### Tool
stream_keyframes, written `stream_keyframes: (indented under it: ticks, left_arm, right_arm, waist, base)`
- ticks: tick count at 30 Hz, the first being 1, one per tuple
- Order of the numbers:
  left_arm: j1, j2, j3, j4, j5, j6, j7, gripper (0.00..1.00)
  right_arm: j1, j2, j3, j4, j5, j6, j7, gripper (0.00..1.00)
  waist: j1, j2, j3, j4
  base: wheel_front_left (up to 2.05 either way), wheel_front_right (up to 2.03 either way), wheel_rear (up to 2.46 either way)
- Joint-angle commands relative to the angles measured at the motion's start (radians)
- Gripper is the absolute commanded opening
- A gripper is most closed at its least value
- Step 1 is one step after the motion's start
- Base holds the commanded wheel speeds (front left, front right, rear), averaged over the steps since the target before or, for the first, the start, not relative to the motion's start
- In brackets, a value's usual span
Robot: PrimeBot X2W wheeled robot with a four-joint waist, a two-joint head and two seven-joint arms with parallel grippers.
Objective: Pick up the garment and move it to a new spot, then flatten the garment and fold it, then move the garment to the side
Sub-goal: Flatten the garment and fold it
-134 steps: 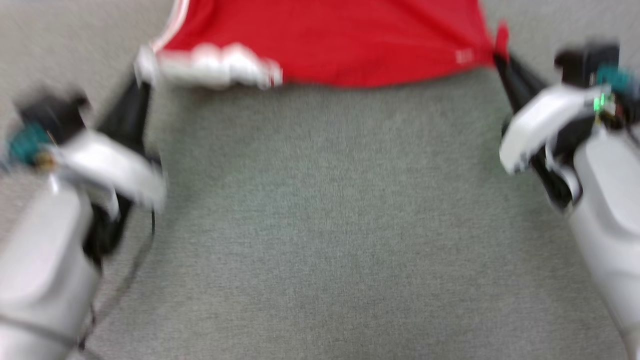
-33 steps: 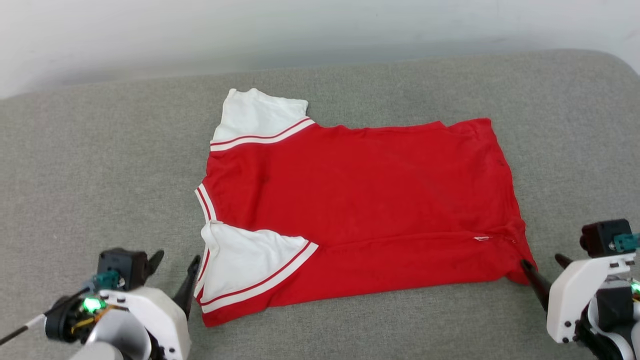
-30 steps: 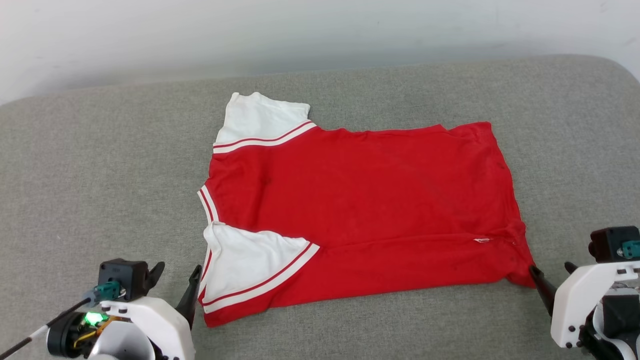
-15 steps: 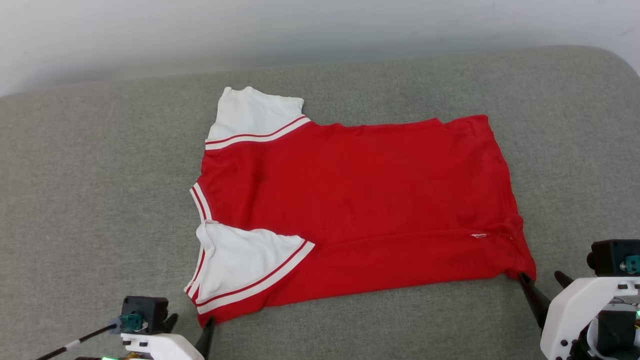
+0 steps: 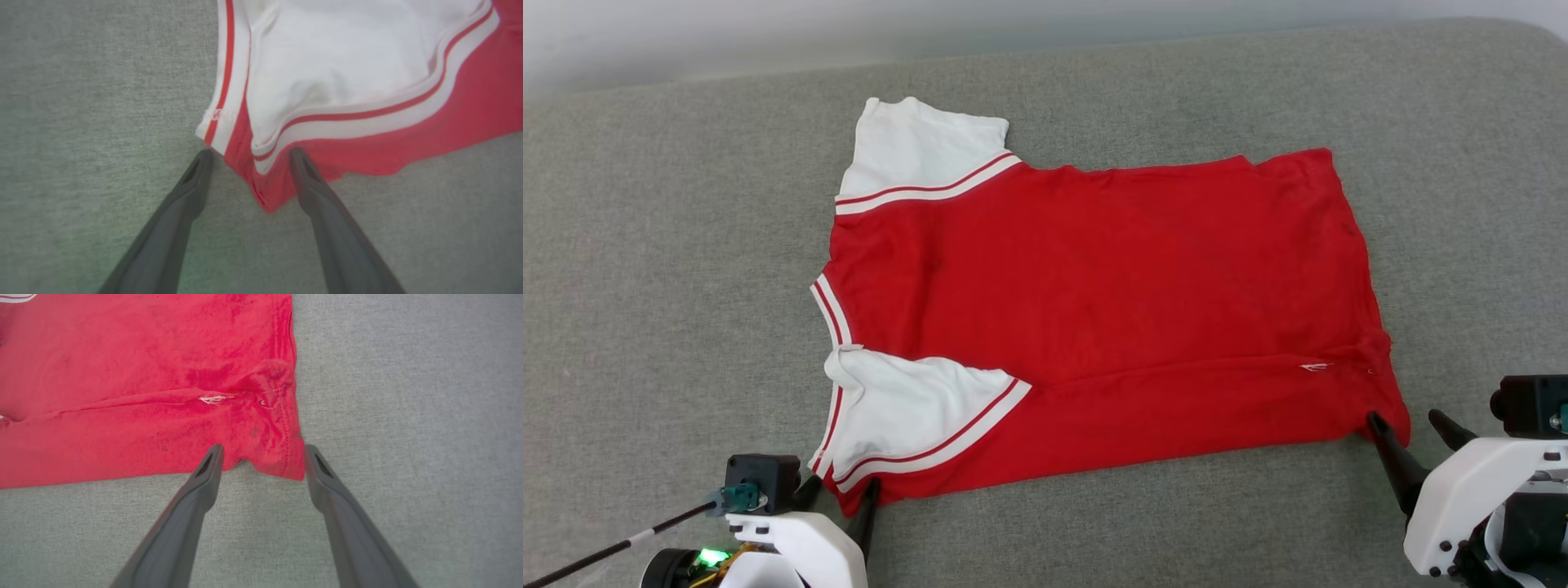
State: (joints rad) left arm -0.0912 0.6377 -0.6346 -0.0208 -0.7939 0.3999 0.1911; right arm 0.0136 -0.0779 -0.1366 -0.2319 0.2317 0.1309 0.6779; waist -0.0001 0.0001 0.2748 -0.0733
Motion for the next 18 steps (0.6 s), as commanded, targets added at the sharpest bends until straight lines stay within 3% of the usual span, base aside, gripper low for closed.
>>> stream_keyframes:
  ticks: [1,2,4,5,10,18]
  left_arm:
    - [0.005,-0.017,-0.019,0.045,-0.018,-0.009,0.029,1.00]
    - [0.004,-0.019,-0.028,0.056,-0.021,-0.020,0.040,0.74]
    - [-0.002,-0.023,-0.040,0.075,-0.021,-0.035,0.048,0.09]
    - [-0.006,-0.028,-0.044,0.081,-0.025,-0.043,0.048,0.00]
    - [-0.013,-0.037,-0.050,0.073,-0.015,-0.068,0.017,0.00]
    - [-0.027,-0.016,-0.020,-0.036,0.009,-0.058,-0.039,0.00]
  right_arm:
    - [-0.013,0.000,0.000,-0.007,-0.007,0.000,0.002,1.00]
    - [-0.013,-0.002,0.001,-0.008,-0.007,0.000,0.003,1.00]
    - [-0.019,-0.009,0.004,-0.010,-0.013,0.000,0.003,1.00]
    - [-0.023,-0.014,0.006,-0.011,-0.017,0.000,0.002,1.00]
    - [-0.030,-0.030,-0.010,0.009,-0.039,0.000,0.022,1.00]
    - [-0.060,-0.064,-0.032,0.088,-0.052,0.000,0.086,1.00]
  waist:
    - [0.0001,-0.0001,0.007,0.003]
    - [0.0001,-0.0001,0.009,0.004]
    - [0.0001,-0.0001,0.011,0.007]
    - [0.0001,-0.0001,0.009,0.010]
    - [0.0001,-0.0001,-0.015,0.025]
    - [0.0001,-0.0001,-0.033,0.061]
  base:
    - [0.00,0.00,0.00]
    - [0.00,0.00,0.00]
    - [0.00,0.00,0.00]
    - [0.00,0.00,0.00]
    - [0.00,0.00,0.00]
    - [0.00,0.00,0.00]
